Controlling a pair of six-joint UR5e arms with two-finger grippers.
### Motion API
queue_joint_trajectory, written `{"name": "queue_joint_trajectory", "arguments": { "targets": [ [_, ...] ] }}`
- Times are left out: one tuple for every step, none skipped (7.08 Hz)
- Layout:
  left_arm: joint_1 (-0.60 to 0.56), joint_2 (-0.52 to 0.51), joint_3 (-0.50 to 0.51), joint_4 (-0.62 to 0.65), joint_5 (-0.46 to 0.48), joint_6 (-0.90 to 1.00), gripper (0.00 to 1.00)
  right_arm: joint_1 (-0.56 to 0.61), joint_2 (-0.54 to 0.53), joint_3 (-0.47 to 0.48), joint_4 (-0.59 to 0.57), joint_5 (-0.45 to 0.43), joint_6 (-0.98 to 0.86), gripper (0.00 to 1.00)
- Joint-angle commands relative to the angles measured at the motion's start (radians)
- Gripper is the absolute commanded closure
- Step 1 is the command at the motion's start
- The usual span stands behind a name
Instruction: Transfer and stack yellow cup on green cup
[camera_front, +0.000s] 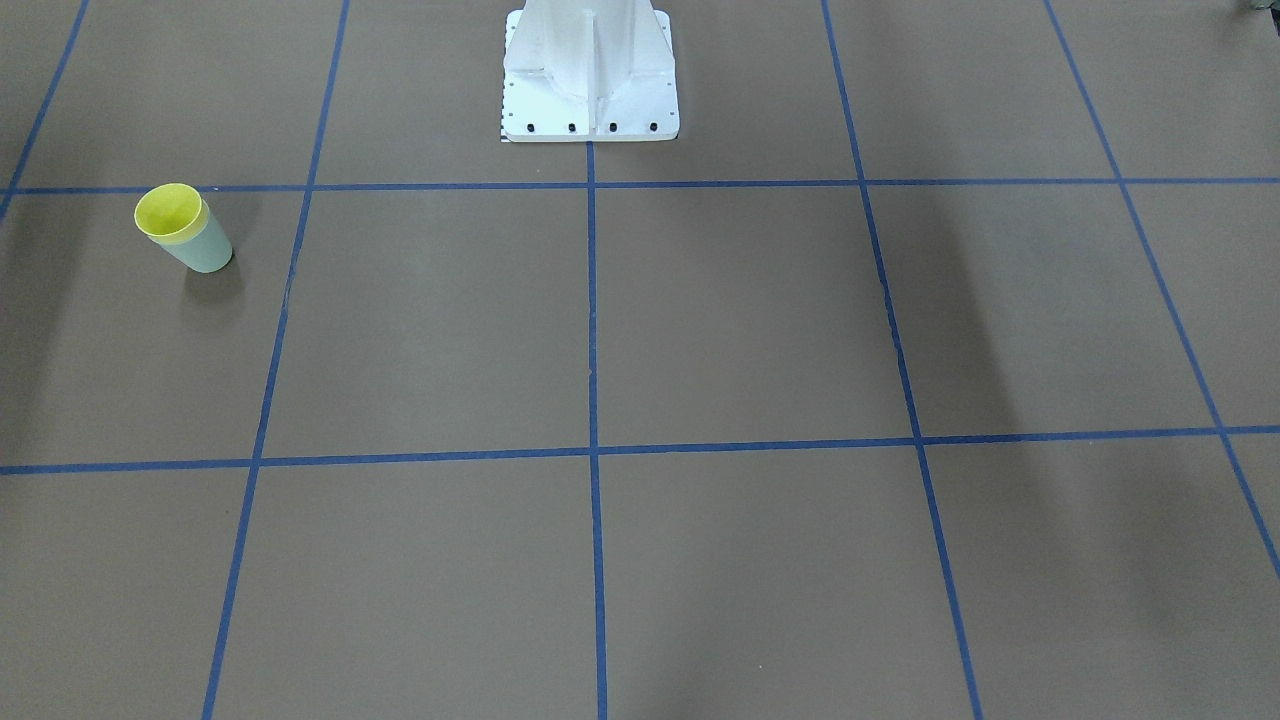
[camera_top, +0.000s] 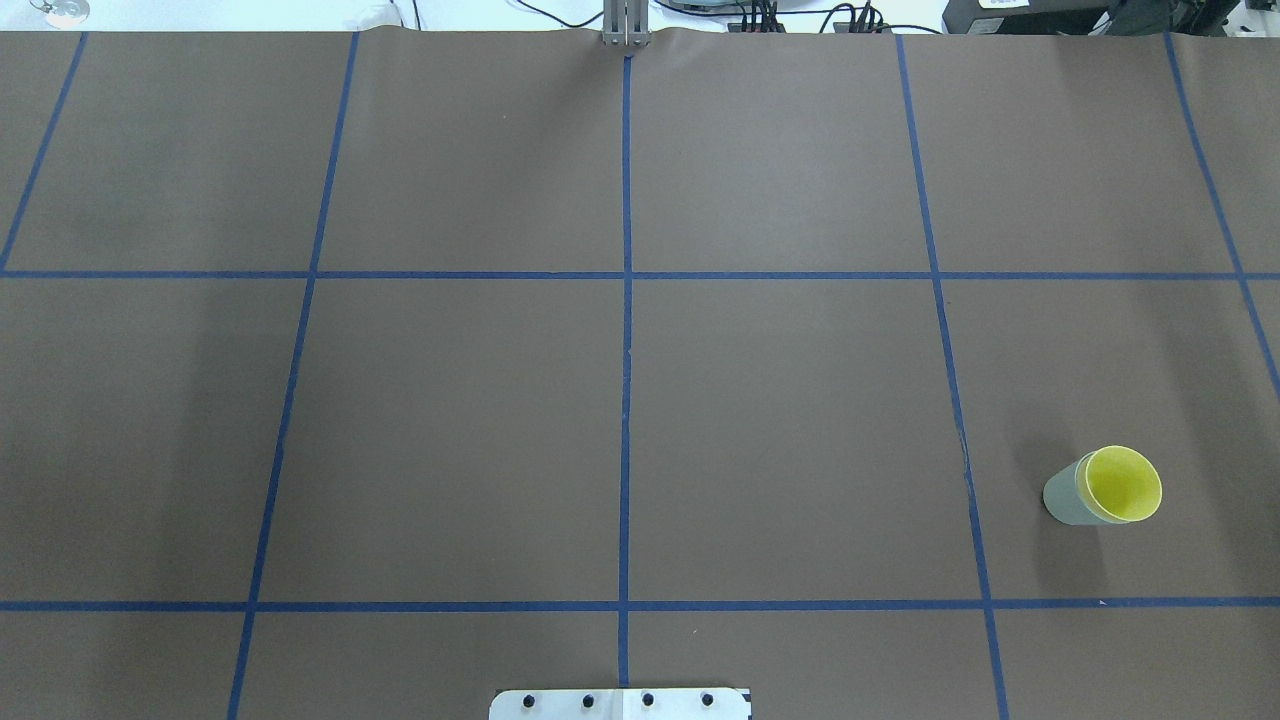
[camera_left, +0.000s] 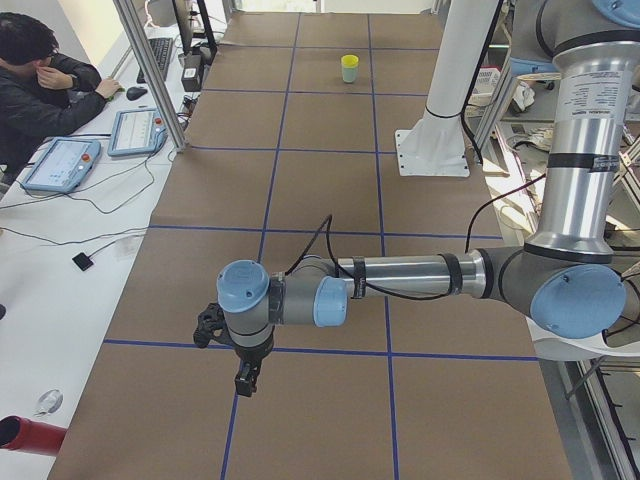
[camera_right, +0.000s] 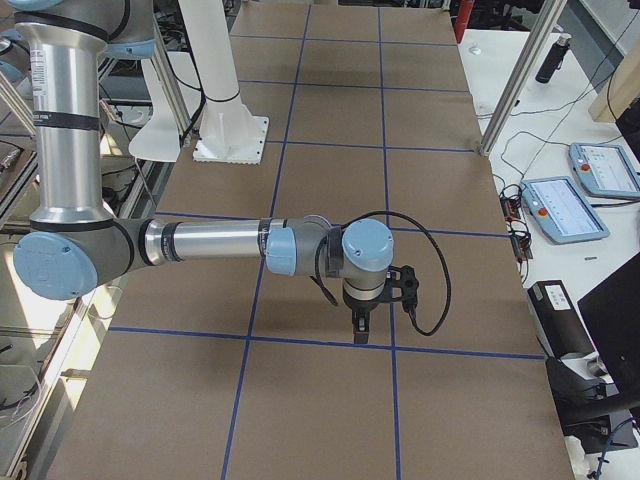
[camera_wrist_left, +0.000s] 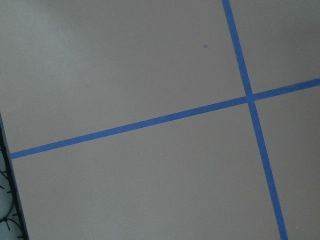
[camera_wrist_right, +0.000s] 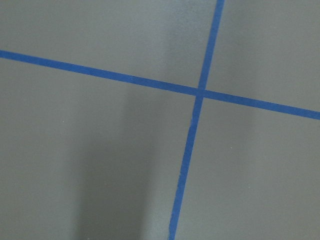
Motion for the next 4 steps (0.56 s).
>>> {"name": "queue_joint_trajectory", "arguments": {
  "targets": [
    [0.004,0.073,-0.122,0.001,-0.006,-0.118,0.00,0.000,-0.009,-0.004,0.007,0.004,0.006,0.00],
    [0.005,0.089,-0.159,0.001,-0.006,-0.149,0.00,0.000,-0.010,-0.008,0.007,0.001,0.006,0.00],
    [0.008,0.089,-0.163,0.001,-0.008,-0.162,0.00,0.000,-0.012,-0.007,0.007,0.007,0.007,0.00],
    [0.011,0.089,-0.163,-0.002,-0.043,-0.195,0.00,0.000,-0.012,-0.008,0.006,0.008,0.009,0.00]
  ]
}}
